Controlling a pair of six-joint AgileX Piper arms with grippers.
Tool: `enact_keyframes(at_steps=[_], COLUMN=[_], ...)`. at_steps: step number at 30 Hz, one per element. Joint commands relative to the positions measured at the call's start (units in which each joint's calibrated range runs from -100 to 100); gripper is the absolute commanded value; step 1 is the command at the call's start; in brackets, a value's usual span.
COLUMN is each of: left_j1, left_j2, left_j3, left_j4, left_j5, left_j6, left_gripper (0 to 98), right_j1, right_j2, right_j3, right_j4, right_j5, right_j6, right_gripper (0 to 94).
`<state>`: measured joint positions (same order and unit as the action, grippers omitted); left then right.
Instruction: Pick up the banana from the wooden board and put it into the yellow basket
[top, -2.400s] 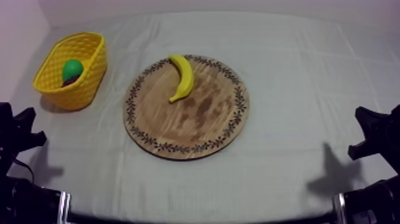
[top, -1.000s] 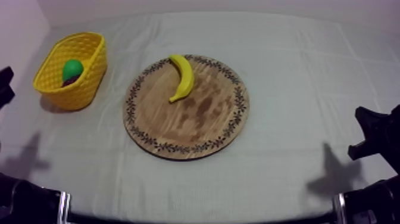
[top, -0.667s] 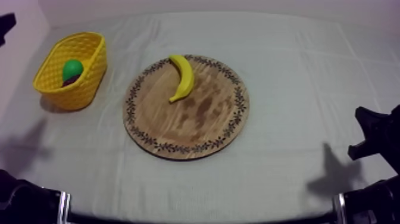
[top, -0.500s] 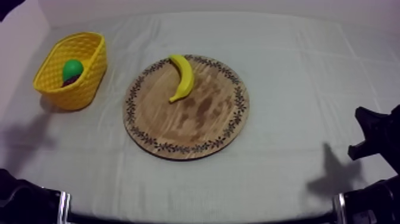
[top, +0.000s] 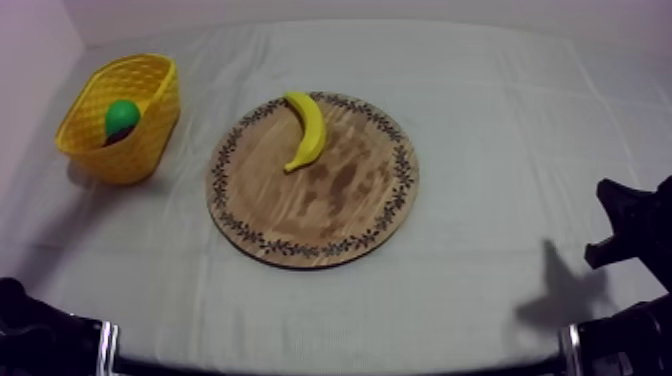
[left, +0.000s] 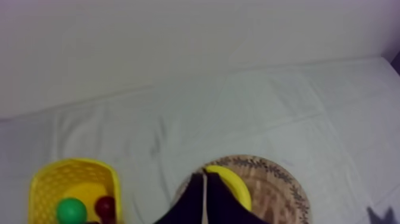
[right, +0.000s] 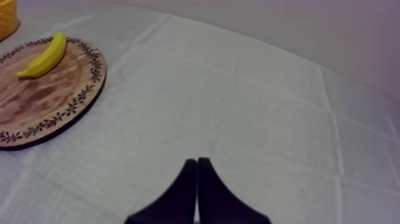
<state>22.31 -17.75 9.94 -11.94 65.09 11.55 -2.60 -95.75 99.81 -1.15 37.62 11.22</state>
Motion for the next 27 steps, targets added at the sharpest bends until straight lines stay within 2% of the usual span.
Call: enact_keyframes(at_steps=[1, 10, 16, 27], left_j1=[1.5, 4.0, 4.6, 5.3], left_j2=[4.3, 14.6, 21.1, 30.5], left_j3=[-1.6, -6.4, -7.2, -9.9], left_j4=[-0.23, -0.26, -0.41, 0.09], left_j5=[1.3, 6.7, 6.2, 5.8], left_j6=[3.0, 9.3, 12.5, 14.1], left_gripper=[0.0, 0.0, 0.0, 0.0], right_j1=[0.0, 0.0, 0.0, 0.0], right_j2=[0.0, 0.0, 0.0, 0.0], right_j3=[0.0, 0.0, 0.0, 0.0], right_j4=[0.0, 0.0, 0.0, 0.0], right_j5=[0.0, 0.0, 0.0, 0.0], right_j6=[0.0, 0.0, 0.0, 0.0], right_gripper=[0.3, 0.3, 0.3, 0.3])
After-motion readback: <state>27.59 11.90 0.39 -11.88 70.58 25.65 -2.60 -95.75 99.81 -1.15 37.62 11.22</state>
